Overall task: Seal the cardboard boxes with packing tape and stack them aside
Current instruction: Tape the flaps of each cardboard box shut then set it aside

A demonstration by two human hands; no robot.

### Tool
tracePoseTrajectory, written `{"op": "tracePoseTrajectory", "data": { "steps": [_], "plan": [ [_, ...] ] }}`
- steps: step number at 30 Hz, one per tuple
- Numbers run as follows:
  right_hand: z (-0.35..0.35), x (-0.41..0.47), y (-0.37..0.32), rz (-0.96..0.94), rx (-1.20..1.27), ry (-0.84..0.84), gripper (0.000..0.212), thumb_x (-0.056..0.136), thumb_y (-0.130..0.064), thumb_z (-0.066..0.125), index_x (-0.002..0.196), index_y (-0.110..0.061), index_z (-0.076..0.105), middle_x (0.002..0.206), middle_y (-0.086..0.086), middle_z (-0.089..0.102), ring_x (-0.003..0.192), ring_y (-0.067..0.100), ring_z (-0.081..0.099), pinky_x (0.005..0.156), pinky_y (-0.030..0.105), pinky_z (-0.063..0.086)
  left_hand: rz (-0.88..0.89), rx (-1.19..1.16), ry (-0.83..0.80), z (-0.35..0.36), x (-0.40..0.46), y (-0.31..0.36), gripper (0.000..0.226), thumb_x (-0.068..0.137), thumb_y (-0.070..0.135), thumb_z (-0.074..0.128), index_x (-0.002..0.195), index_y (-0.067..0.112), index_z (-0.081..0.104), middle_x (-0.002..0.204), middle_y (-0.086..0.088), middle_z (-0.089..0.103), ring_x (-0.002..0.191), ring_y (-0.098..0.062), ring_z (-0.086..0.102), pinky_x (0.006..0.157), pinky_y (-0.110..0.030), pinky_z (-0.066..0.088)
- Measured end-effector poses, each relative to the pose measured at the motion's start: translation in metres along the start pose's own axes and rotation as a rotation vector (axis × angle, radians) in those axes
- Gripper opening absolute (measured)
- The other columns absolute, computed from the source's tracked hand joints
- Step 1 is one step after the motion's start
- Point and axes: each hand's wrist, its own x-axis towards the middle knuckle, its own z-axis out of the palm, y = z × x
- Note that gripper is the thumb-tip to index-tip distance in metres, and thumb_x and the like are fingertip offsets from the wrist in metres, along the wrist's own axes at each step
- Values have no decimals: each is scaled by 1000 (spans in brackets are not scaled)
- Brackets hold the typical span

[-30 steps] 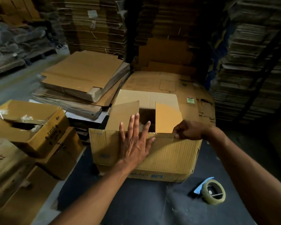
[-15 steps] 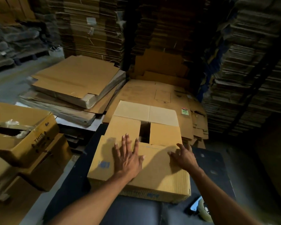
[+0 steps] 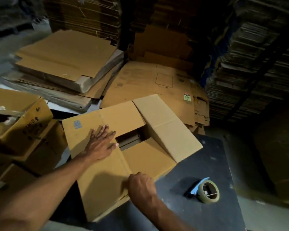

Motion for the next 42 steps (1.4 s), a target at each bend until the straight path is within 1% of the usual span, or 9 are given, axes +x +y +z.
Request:
{"op": "tracePoseTrajectory", "data": {
  "steps": [5,11,18,21,26,30,33,37,42],
  "plan": [
    [-7,23,6,57,93,171,41,92,-55,65,107,-17,68,108,8,70,95,31,66,69,36,50,-32,59,188,-4,-22,-10,95,92,78,10,159,17,38,170,-11,24,159,-25,18,126,-53,4],
    [-10,56,72,-44,-37,116,93,79,-90,47,156,-38,36,167,6,24,154,35,16,122,58,19,-344,-124,199,20,-81,66,95,95,80,11,164,16,19,172,-14,12,160,-30,2,122,-63,5],
    [51,41,72,-59,17,307,60,99,-72,24,129,-33,59,147,3,46,142,34,34,114,61,24,-252,-28,101,33,-77,73,103,89,80,27,165,14,9,172,-18,-3,159,-33,-9,117,-68,-13],
    [46,37,83,70,212,580,48,95,-63,50,129,-32,64,149,6,50,145,33,36,115,56,28,-197,-32,95,25,-67,70,99,90,74,35,166,15,10,173,-15,-2,160,-30,-8,120,-66,-8],
    [11,30,141,795,832,794,98,89,-56,70,161,-28,10,170,15,-11,156,45,-3,121,70,9,-180,-18,85,21,-63,70,96,91,68,36,166,15,11,173,-12,-2,160,-28,-9,124,-62,-6],
    [-7,30,201,1038,1662,862,114,88,-42,78,163,-21,-4,162,23,30,137,45,48,106,58,49,-178,-22,96,22,-63,71,95,91,68,37,166,16,10,173,-11,-3,160,-27,-9,125,-62,-5],
    [-13,25,210,913,1887,1006,103,85,-30,79,162,-25,10,146,15,52,115,32,64,86,49,61,-180,-21,94,22,-63,72,95,91,69,36,166,16,9,173,-10,-4,160,-26,-9,125,-61,-5],
    [-35,-3,163,354,1592,1125,54,96,-25,71,145,-28,49,129,-2,62,114,16,65,90,46,58,-181,-18,96,22,-63,74,96,91,68,37,166,17,8,173,-10,-5,160,-25,-10,125,-60,-5],
    [-31,-25,112,-195,1133,798,42,91,-34,72,132,-29,64,121,-7,71,111,13,69,87,34,61,-184,-130,100,25,-70,98,92,90,67,37,165,17,16,173,-10,5,160,-24,-3,125,-56,-9]
  ]
}}
